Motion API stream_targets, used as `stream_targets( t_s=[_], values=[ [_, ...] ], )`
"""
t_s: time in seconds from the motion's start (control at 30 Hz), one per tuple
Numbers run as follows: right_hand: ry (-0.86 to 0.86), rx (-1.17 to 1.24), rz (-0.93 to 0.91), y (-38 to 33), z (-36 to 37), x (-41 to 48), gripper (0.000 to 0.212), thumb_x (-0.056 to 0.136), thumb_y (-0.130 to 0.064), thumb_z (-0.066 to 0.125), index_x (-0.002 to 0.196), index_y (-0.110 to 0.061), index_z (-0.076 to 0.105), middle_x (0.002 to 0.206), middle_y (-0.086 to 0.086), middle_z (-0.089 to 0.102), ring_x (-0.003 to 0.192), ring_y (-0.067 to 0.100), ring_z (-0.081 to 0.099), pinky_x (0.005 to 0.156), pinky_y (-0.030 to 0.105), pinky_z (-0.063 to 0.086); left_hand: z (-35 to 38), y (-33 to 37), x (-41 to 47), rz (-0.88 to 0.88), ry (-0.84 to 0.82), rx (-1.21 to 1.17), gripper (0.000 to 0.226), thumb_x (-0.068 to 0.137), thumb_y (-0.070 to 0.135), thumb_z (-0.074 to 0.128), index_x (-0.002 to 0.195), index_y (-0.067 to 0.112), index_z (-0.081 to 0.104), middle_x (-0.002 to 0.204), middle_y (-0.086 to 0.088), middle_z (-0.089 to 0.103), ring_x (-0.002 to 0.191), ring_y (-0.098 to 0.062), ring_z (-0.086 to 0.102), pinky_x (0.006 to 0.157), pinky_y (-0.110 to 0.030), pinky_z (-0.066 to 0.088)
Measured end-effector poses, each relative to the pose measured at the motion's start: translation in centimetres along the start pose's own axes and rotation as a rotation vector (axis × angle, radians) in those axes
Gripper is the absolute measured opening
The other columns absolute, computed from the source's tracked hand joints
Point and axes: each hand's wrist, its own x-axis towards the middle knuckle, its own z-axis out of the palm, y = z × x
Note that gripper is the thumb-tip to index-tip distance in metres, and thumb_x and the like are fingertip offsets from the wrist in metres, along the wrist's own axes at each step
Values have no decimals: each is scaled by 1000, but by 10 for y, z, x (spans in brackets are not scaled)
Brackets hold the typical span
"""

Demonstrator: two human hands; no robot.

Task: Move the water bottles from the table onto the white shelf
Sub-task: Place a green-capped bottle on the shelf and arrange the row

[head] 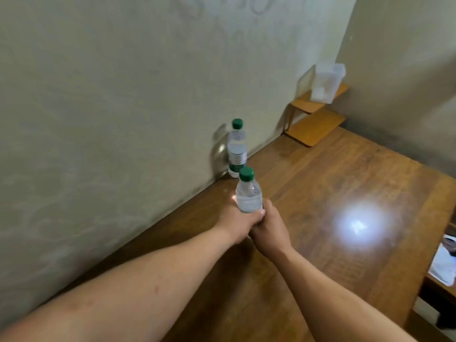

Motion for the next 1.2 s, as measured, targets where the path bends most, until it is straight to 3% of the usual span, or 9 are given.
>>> stream_targets(
  t_s=[0.07,0.17,0.4,0.5,0.63,0.73,0.97,1.1,1.2],
  values=[
    [0,-32,-58,-22,19,-53,47,84,-42,80,125,-43,59,114,-21,66,108,-1,63,87,31,58,-33,-27,-52,28,-38,-20,50,88,34,86,131,32,63,123,13,73,113,-9,68,97,-25,55],
    [-30,-67,-120,-60,55,-131,43,82,-37,85,118,-45,63,110,-26,65,104,-2,63,84,32,57,-92,-72,-131,58,-70,4,48,86,44,84,126,38,58,121,22,70,111,-1,66,106,-29,53],
    [-216,-224,-211,-160,190,-248,70,66,-35,98,128,-37,65,119,-12,71,113,12,69,92,46,59,-268,-160,-287,121,68,78,63,90,45,81,146,30,56,134,16,64,120,-4,60,94,-8,41],
    [-293,-239,-316,-221,251,-281,75,71,-31,99,135,-39,61,123,-13,71,114,13,70,94,45,59,-345,-188,-334,121,189,98,57,90,51,80,139,33,56,135,9,69,122,-13,65,97,-19,47],
    [-414,-267,-510,-295,321,-328,54,88,-29,85,128,-51,58,127,-19,67,118,12,66,101,46,58,-422,-231,-393,101,386,45,58,77,62,83,120,40,52,116,13,73,103,-10,72,90,-38,62],
    [-549,-244,-546,-335,366,-357,49,91,-39,81,122,-61,49,123,-21,65,112,6,67,96,43,62,-465,-258,-434,94,514,-32,55,80,58,85,121,39,54,112,15,72,98,1,70,85,-26,63],
    [-652,-205,-613,-410,460,-391,61,84,-50,83,133,-46,46,126,-13,66,113,12,68,91,40,62,-549,-291,-475,22,795,71,52,80,58,81,115,39,48,104,16,65,89,-2,65,70,-27,55],
    [-604,-221,-586,-446,502,-376,63,88,-32,81,142,-30,48,116,-10,68,102,14,67,81,31,51,-590,-300,-455,39,902,70,55,81,55,82,123,34,54,111,14,69,99,-12,68,83,-38,59],
    [-552,-270,-522,-464,529,-360,57,88,-29,82,133,-17,49,114,2,69,103,27,69,82,37,54,-616,-310,-432,73,914,84,57,85,56,79,130,28,58,114,8,73,104,-16,70,88,-40,60]
  ],
)
